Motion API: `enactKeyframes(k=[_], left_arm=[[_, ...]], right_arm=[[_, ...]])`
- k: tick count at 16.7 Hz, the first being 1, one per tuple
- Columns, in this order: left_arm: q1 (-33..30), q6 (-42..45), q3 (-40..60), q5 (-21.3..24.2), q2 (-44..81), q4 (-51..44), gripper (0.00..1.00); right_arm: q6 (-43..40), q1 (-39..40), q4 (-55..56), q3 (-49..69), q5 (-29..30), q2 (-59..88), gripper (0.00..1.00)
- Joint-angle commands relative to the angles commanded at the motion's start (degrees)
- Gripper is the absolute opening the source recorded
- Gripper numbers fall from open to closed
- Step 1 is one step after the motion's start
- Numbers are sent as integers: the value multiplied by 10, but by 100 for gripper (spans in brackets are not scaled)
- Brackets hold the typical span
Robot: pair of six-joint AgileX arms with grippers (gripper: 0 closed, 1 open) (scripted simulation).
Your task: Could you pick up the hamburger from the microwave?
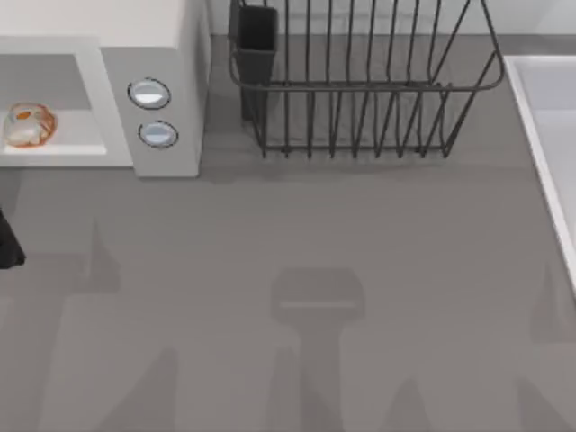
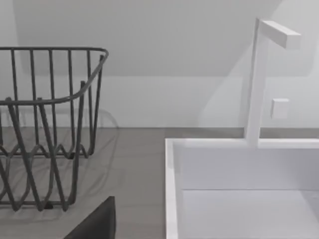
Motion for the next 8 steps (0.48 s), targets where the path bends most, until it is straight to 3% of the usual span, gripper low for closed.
enactKeyframes(k=[8], left_arm=[[26,13,193,33,509,239,100]], right_arm=[[0,0,0,0,0,0,100]])
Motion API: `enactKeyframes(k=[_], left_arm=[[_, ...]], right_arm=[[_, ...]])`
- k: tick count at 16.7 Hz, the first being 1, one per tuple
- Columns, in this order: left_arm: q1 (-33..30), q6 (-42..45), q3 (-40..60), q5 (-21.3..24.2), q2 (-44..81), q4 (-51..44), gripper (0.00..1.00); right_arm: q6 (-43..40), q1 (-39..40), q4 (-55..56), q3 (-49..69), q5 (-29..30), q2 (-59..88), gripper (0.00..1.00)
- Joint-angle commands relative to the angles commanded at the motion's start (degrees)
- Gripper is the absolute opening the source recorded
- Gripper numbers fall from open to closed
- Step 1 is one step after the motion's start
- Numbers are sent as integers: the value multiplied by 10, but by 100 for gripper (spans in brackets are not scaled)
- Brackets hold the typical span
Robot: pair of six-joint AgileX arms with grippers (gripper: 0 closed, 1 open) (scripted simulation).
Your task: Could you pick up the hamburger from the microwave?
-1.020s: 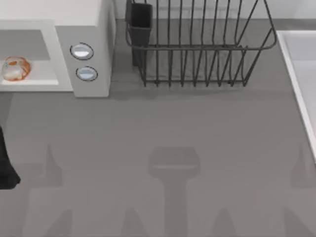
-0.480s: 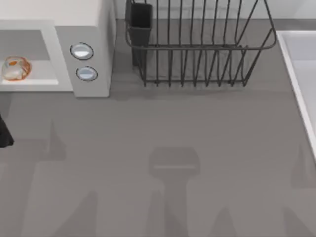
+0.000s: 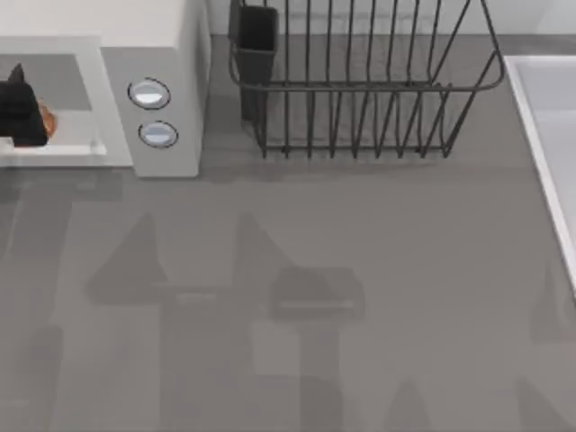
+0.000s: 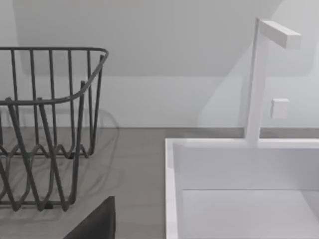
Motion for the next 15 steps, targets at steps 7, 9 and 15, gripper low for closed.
enactKeyframes(k=[7,9,15], left_arm=[[20,10,155,26,427,192,100],[25,13,187,32,516,232,100],[31,16,236,40,642,291,100]], right_arm=[[0,0,0,0,0,0,100],[0,0,0,0,0,0,100],[0,0,0,0,0,0,100]])
